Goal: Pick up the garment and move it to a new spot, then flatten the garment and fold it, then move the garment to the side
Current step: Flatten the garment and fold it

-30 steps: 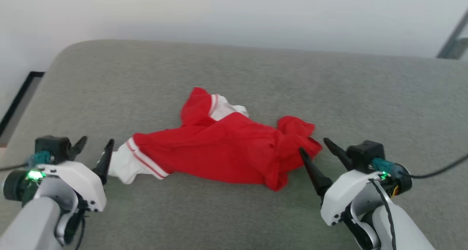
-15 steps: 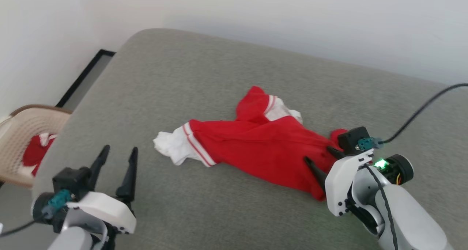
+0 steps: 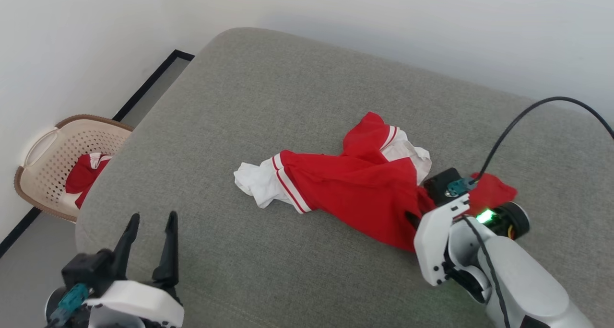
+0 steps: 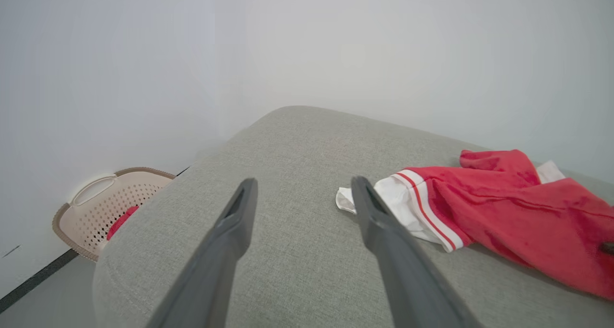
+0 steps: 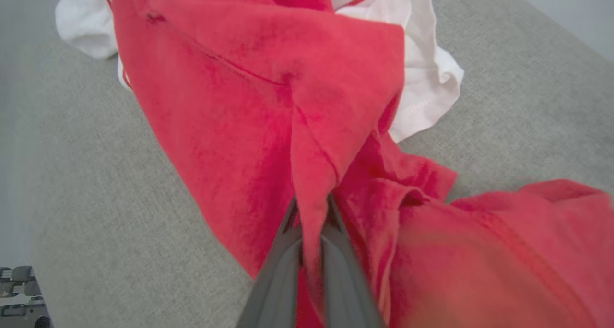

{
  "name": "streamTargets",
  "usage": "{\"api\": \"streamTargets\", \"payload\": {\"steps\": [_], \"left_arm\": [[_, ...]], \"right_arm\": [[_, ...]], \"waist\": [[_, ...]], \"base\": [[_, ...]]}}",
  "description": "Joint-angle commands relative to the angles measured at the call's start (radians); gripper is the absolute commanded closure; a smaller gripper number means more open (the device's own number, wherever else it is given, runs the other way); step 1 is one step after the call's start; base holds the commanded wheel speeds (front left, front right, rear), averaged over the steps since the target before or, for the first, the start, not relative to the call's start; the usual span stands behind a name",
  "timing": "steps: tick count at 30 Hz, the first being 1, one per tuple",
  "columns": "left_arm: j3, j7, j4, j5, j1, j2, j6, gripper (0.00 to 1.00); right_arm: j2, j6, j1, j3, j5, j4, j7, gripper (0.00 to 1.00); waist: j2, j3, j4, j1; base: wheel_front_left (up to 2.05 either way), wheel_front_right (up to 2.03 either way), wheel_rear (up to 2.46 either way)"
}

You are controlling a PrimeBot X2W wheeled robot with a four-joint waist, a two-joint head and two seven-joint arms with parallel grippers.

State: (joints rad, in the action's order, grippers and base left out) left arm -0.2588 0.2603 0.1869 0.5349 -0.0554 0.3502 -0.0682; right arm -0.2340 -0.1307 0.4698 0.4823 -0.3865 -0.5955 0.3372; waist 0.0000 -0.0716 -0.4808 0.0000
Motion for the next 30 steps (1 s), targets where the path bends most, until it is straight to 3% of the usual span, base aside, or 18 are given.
{"api": "streamTargets", "payload": {"steps": [1, 11, 19, 20, 21, 30], "left_arm": [[0.017, 0.007, -0.008, -0.018, 0.019, -0.006, 0.009, 0.0], [0.131, 0.007, -0.048, -0.085, 0.099, -0.057, 0.045, 0.0], [0.171, 0.007, -0.043, -0.111, 0.117, -0.094, 0.07, 0.0], [0.177, 0.007, -0.042, -0.116, 0.117, -0.1, 0.075, 0.0], [0.182, 0.007, -0.04, -0.119, 0.118, -0.106, 0.078, 0.0], [0.232, 0.007, -0.052, -0.164, 0.122, -0.157, 0.122, 0.0]], "right_arm": [[-0.004, 0.0, 0.012, 0.022, -0.02, 0.021, 0.005, 1.0], [-0.062, 0.0, -0.097, 0.176, -0.169, 0.322, 0.163, 1.0], [-0.073, 0.0, -0.24, 0.171, -0.199, 0.468, 0.282, 0.98], [-0.069, 0.0, -0.256, 0.169, -0.195, 0.476, 0.289, 0.6], [-0.06, 0.0, -0.271, 0.157, -0.198, 0.48, 0.294, 0.0], [-0.043, 0.0, -0.275, -0.002, -0.191, 0.606, 0.333, 0.0]], "waist": [[0.0, 0.004, 0.005, 0.0], [0.0, 0.024, 0.042, 0.0], [0.0, 0.014, 0.052, 0.0], [0.0, 0.011, 0.052, 0.0], [0.0, 0.009, 0.053, 0.0], [0.0, 0.004, 0.044, 0.0]], "base": [[0.0, 0.0, 0.0], [0.0, 0.0, 0.0], [0.0, 0.0, 0.0], [0.0, 0.0, 0.0], [0.0, 0.0, 0.0], [0.0, 0.0, 0.0]]}}
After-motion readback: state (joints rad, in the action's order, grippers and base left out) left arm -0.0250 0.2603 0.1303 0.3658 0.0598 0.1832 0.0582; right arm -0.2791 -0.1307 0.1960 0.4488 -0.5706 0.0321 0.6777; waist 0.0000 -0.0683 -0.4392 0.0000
